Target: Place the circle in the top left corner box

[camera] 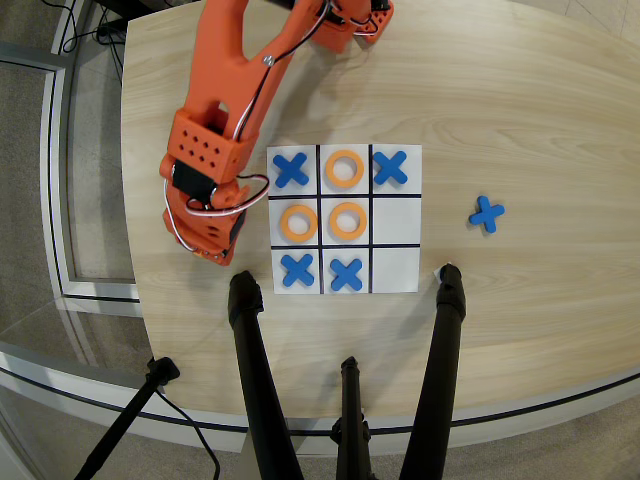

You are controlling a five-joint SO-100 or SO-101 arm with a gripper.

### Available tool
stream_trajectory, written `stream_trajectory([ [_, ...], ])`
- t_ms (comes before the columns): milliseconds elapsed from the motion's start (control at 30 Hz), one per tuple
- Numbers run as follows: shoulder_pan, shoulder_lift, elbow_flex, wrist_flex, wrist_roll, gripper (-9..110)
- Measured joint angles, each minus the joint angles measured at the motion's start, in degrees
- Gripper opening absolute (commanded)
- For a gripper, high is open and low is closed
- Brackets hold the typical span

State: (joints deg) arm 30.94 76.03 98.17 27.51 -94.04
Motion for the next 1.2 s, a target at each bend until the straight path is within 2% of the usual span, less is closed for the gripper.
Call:
stream_trajectory([
  [600, -0.26, -13.62, -8.35, -0.88, -0.35, 16],
  [1200, 0.62, -14.77, -7.65, -2.29, -0.70, 16],
])
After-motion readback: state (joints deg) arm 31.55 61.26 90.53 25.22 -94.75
